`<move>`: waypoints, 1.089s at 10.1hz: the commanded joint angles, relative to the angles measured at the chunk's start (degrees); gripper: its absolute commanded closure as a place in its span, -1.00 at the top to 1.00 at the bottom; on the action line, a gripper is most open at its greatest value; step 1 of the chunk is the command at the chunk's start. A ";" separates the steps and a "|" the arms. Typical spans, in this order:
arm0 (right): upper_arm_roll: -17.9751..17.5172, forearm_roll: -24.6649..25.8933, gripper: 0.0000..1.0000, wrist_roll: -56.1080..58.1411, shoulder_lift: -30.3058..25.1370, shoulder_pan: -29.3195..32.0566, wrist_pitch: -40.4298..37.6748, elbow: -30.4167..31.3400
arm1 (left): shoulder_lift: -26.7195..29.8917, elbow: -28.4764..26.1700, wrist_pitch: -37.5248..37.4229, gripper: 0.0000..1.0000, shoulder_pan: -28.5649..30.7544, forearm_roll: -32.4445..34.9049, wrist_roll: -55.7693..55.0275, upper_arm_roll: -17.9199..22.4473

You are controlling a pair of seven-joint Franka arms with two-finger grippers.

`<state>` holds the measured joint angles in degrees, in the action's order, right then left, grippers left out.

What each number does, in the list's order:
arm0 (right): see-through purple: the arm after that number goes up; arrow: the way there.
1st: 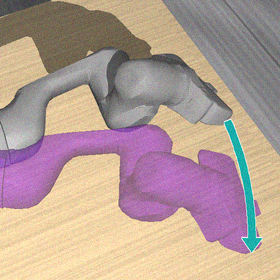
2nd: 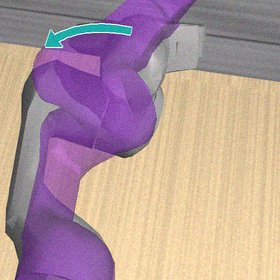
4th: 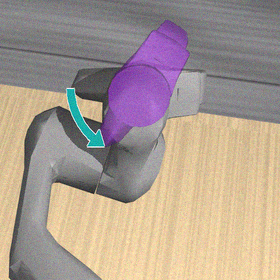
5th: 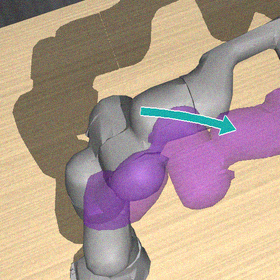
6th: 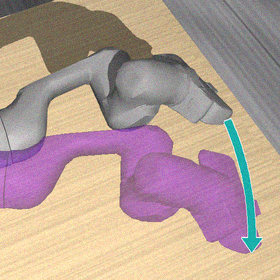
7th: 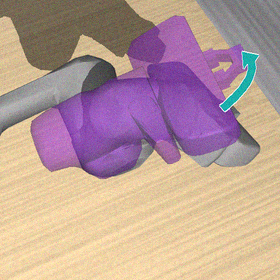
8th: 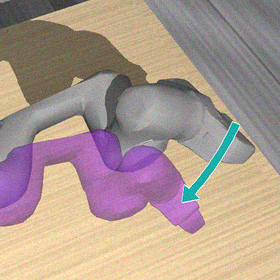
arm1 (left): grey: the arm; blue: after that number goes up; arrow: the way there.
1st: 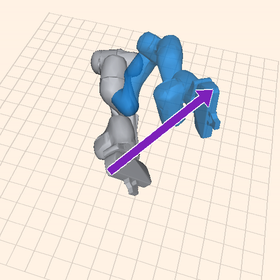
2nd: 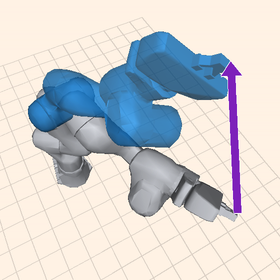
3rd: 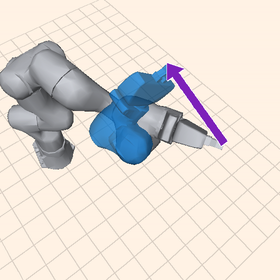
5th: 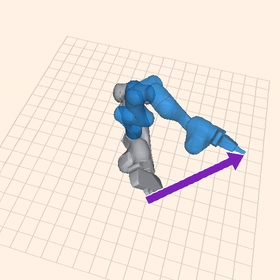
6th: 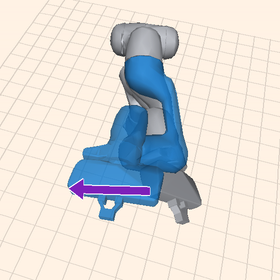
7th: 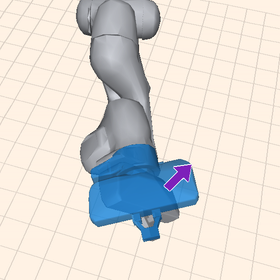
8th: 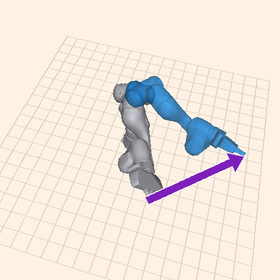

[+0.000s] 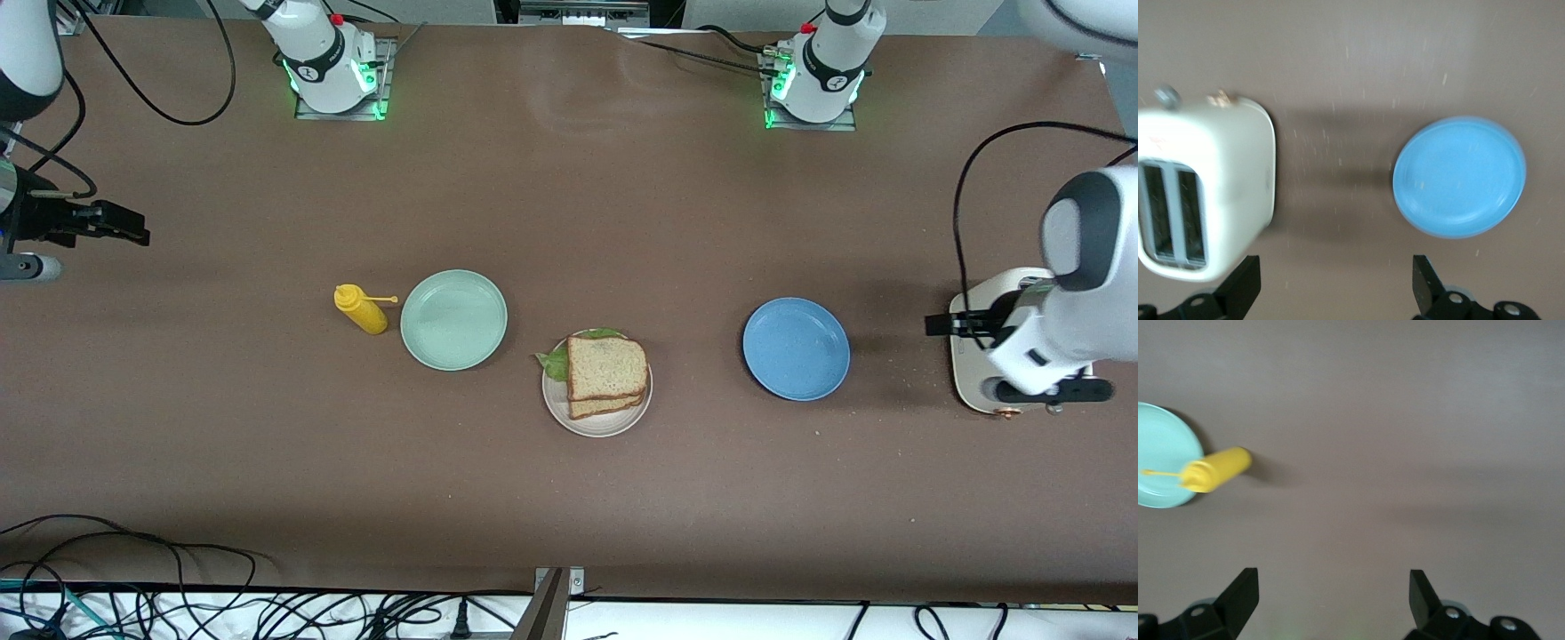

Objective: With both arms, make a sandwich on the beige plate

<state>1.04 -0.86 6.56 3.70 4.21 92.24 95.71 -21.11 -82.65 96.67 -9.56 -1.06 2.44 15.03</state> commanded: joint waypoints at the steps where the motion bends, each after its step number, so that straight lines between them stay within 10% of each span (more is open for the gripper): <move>1: 0.36 -3.71 1.00 -1.72 -5.71 0.19 -2.84 2.38 | 15.81 -16.73 9.14 1.00 0.77 1.58 -0.24 -2.46; 8: -2.69 3.21 1.00 -1.37 -7.83 -0.51 -2.68 0.54 | 23.65 -16.67 -1.62 1.00 2.44 5.63 15.13 -5.53; 11: -3.33 2.89 1.00 -1.03 -7.40 -0.08 -2.68 -0.60 | 23.13 -13.24 -3.51 1.00 2.36 5.45 5.53 -5.54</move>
<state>-2.38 1.11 5.39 -3.39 3.75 89.59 95.94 2.24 -97.84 94.58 -7.76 2.90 13.00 10.20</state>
